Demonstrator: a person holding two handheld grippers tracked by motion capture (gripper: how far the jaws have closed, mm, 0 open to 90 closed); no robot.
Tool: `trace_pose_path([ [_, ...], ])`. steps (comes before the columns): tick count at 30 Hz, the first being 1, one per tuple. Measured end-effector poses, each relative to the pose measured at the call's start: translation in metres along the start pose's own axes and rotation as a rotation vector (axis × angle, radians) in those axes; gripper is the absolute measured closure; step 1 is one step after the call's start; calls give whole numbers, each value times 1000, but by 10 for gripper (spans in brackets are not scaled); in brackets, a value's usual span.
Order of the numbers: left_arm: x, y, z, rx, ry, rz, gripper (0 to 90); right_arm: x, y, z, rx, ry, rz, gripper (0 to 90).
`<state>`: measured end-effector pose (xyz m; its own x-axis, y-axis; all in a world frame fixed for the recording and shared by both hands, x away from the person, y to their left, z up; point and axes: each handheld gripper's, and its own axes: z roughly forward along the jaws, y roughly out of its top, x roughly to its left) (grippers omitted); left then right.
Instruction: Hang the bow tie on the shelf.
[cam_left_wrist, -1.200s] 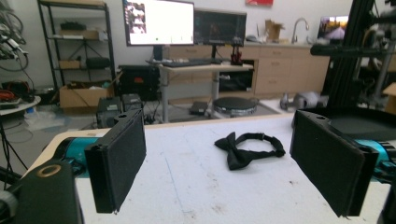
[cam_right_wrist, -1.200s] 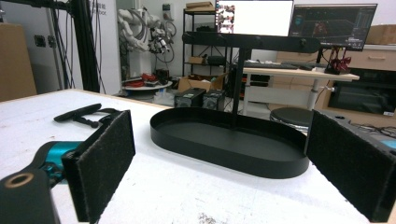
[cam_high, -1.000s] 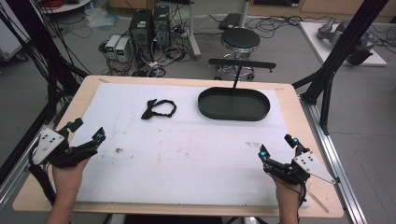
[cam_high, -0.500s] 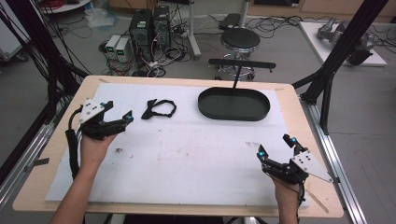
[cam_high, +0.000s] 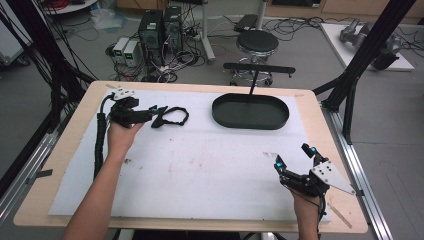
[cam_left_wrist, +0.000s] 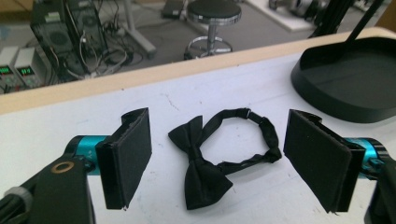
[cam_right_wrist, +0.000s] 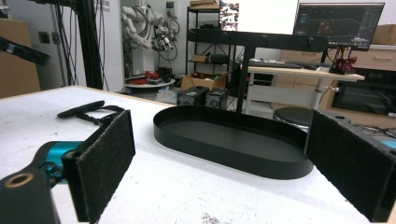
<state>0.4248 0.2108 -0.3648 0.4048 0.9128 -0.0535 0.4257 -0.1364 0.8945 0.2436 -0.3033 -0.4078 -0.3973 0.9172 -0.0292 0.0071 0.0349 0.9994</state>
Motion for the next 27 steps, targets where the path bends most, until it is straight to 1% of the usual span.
trace_pose_path([
  [1, 0, 0, 6, 14, 8, -2, 239, 0, 0, 0, 0, 0, 2, 77],
  [2, 0, 1, 16, 40, 18, -2, 240, 0, 0, 0, -2, 2, 0, 77],
  [3, 0, 1, 16, 40, 18, -2, 240, 0, 0, 0, -2, 2, 1, 77],
  [4, 0, 1, 24, 62, 22, -7, 240, -1, -1, 1, -4, 3, 0, 77],
  [5, 1, 1, 36, 102, 17, -22, 240, 0, -1, 1, -2, 4, 5, 77],
  [6, 1, 1, 42, 112, 22, -25, 241, 0, -1, 1, 2, 7, 7, 77],
  [7, 1, 1, 47, 124, 32, -19, 245, 0, -2, 2, 5, 8, 0, 77],
  [8, 1, 1, 47, 124, 32, -19, 255, 1, -2, 3, 10, 7, 2, 77],
  [9, 0, 0, 58, 157, 43, -14, 262, 1, -3, 3, 10, 8, -2, 77],
  [10, 0, 0, 58, 157, 43, -14, 264, 1, -3, 3, 12, 10, 4, 77],
  [12, 2, -4, 71, 192, 52, -30, 281, 1, -3, 4, 10, 12, -2, 77],
  [13, 2, -4, 71, 192, 52, -30, 291, 1, -3, 4, 11, 13, -1, 77],
  [14, 4, -7, 78, 214, 48, -47, 297, 2, -3, 4, 10, 15, -3, 77],
  [18, 8, -15, 89, 272, 43, -78, 312, 2, -3, 4, 16, 18, 2, 77],
  [19, 8, -15, 89, 272, 43, -78, 314, 2, -3, 5, 16, 19, 3, 77],
  [20, 9, -18, 94, 291, 51, -97, 317, 2, -3, 5, 15, 21, 4, 77],
  [22, 9, -21, 97, 300, 58, -98, 355, 2, -4, 4, 17, 21, 5, 77],
  [23, 9, -22, 98, 310, 57, -88, 372, 1, -4, 4, 16, 20, 6, 77],
  [24, 9, -22, 98, 310, 57, -88, 387, 1, -4, 4, 15, 22, 5, 77],
  [27, 8, -25, 102, 325, 54, -75, 491, 1, -5, 4, 18, 20, 7, 77],
])
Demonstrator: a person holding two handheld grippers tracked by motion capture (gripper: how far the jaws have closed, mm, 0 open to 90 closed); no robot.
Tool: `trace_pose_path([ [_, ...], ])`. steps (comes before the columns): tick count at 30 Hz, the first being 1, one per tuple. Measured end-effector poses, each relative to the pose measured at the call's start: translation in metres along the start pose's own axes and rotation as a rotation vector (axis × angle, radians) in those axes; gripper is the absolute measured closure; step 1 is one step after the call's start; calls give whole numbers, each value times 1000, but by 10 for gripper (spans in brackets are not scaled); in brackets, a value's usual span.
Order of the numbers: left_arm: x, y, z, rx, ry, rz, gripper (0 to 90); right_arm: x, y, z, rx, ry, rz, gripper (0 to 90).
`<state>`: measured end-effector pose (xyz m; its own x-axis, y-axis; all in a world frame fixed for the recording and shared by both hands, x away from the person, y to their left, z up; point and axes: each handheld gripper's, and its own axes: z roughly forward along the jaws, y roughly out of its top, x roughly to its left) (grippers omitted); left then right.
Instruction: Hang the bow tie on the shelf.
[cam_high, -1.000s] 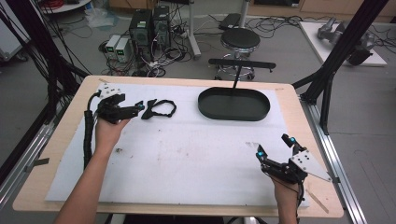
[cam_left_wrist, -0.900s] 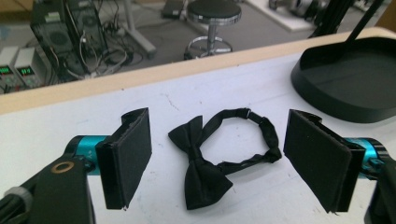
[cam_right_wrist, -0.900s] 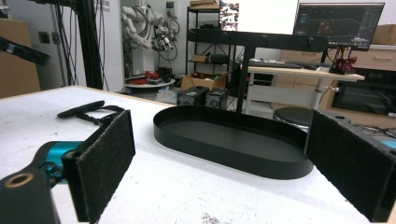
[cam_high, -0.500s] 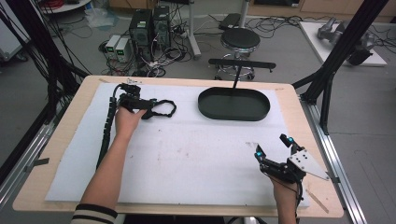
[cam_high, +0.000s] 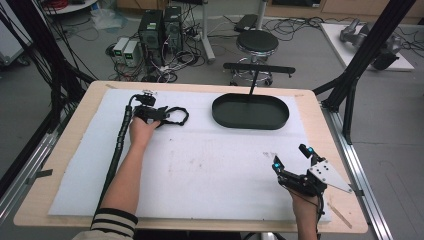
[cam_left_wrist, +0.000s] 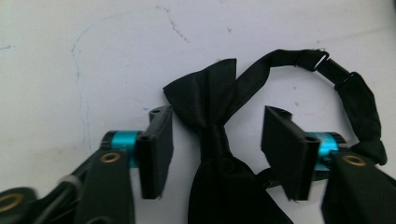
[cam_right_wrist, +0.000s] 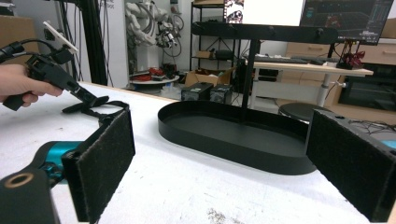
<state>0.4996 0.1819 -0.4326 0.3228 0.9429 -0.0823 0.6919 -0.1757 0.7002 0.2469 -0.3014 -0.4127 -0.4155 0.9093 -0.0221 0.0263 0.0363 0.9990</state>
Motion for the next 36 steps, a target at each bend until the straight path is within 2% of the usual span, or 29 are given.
trace_pose_path([
  [3, -1, -2, 3, 17, -1, 8, 610, 0, 0, 0, 0, -1, -1, 77],
  [6, -2, -2, 3, 13, 2, 20, 707, 0, -1, 0, 1, 0, -2, 77],
  [9, -3, -2, 2, 14, 1, 24, 751, 0, -1, 0, 7, -2, 1, 77],
  [11, -3, -1, 1, 17, 0, 42, 760, 0, -1, 0, 6, -2, -1, 77],
  [14, -6, 0, -3, -14, 7, 72, 762, -1, -2, 0, 7, -3, -2, 77],
  [17, -13, 5, -15, -94, 15, 138, 763, -1, -2, 0, 8, -2, -1, 77],
  [19, -16, 9, -22, -153, 10, 150, 765, -1, -2, 0, 13, -1, -5, 77],
  [20, -16, 9, -22, -153, 10, 150, 766, -1, -2, 0, 13, -1, -5, 77],
  [22, -20, 12, -30, -204, 5, 160, 766, 0, -2, 0, 15, -2, -5, 77],
  [23, -24, 16, -38, -266, -3, 170, 766, 0, -2, 0, 15, -1, -3, 77],
  [24, -27, 18, -42, -303, -11, 174, 766, 0, -2, 0, 14, 0, -2, 77],
  [25, -27, 18, -42, -303, -11, 174, 766, 0, -2, 0, 14, 0, -2, 77],
  [26, -30, 20, -47, -340, -12, 185, 766, 0, -2, 0, 13, -2, -1, 77],
  [27, -37, 22, -57, -430, -25, 210, 766, 0, -2, 0, 14, -2, -1, 77],
  [28, -37, 22, -57, -430, -25, 210, 766, 0, -2, 0, 14, -1, -1, 77],
  [29, -44, 25, -66, -514, -45, 224, 766, 0, -2, 0, 15, -2, -2, 77],
  [30, -44, 25, -66, -514, -45, 224, 766, 0, -2, 0, 15, -2, -2, 77],
  [31, -51, 28, -75, -592, -73, 229, 766, 1, -2, 0, 16, 1, -1, 77],
  [33, -58, 31, -83, -667, -101, 235, 766, 1, -2, 0, 14, 1, -1, 77],
  [34, -58, 31, -83, -667, -101, 235, 766, 1, -2, 0, 12, 4, -1, 77],
  [35, -65, 34, -90, -730, -135, 241, 766, 1, -2, 0, 10, 3, -1, 77],
  [36, -68, 36, -92, -764, -155, 246, 766, 1, -2, 0, 9, 4, 0, 77],
])
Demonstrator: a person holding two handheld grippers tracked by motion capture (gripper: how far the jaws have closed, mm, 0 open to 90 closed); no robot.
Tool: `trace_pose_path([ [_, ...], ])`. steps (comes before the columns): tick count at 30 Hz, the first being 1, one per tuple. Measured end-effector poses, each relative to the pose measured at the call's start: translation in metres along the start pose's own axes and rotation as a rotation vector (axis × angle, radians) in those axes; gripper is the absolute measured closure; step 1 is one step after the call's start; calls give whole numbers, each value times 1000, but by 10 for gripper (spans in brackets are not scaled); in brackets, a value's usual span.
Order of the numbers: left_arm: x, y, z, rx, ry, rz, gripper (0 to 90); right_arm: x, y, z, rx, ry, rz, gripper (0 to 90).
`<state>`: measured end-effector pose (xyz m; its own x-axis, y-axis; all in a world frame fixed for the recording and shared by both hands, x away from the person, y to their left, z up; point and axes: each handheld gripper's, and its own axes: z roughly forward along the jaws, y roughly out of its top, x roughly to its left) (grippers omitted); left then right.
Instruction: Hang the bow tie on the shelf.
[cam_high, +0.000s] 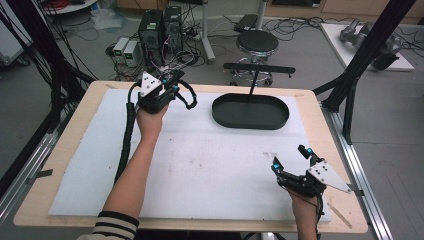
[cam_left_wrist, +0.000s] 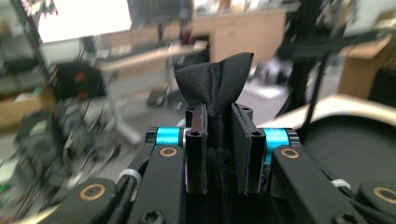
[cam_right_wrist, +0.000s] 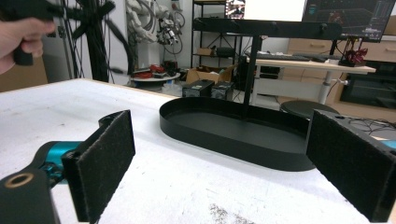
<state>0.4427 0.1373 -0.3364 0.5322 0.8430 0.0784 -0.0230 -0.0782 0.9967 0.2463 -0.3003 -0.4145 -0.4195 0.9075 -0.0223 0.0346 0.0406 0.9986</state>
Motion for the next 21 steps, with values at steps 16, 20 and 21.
trace_pose_path([
  [16, -57, 37, 41, -222, -166, 122, 764, -1, 3, -2, -22, 5, 17, 77],
  [20, -62, 38, 53, -228, -180, 122, 764, -2, 3, -2, -30, 4, 28, 77],
  [21, -66, 39, 61, -230, -180, 130, 764, -3, 3, -3, -30, 6, 30, 77],
])
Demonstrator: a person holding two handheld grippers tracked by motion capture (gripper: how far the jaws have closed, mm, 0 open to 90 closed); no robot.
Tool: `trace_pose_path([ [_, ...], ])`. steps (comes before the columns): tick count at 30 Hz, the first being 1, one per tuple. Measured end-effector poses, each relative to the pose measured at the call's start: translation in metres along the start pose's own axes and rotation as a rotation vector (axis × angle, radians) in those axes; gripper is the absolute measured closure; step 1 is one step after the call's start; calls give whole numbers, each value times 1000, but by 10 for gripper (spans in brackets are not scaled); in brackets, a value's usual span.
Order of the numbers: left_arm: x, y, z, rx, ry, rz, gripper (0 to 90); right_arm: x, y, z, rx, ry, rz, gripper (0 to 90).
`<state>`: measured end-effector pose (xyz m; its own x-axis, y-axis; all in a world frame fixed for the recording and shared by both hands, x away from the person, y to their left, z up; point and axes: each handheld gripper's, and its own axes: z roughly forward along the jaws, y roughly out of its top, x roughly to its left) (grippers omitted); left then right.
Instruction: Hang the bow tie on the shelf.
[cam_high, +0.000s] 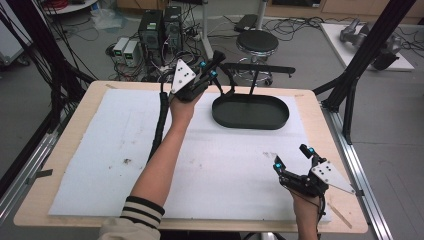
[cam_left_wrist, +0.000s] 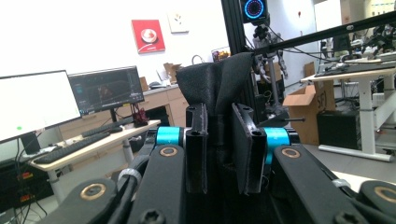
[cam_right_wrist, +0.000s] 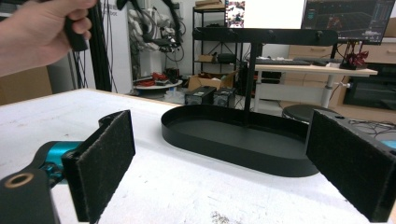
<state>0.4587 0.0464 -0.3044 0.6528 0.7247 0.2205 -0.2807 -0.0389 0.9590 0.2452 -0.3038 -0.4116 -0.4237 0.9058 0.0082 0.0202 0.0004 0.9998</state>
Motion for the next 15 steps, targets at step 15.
trace_pose_path([
  [15, 8, -23, 45, 47, 64, 44, 764, -10, -2, -3, 2, -2, 7, 77],
])
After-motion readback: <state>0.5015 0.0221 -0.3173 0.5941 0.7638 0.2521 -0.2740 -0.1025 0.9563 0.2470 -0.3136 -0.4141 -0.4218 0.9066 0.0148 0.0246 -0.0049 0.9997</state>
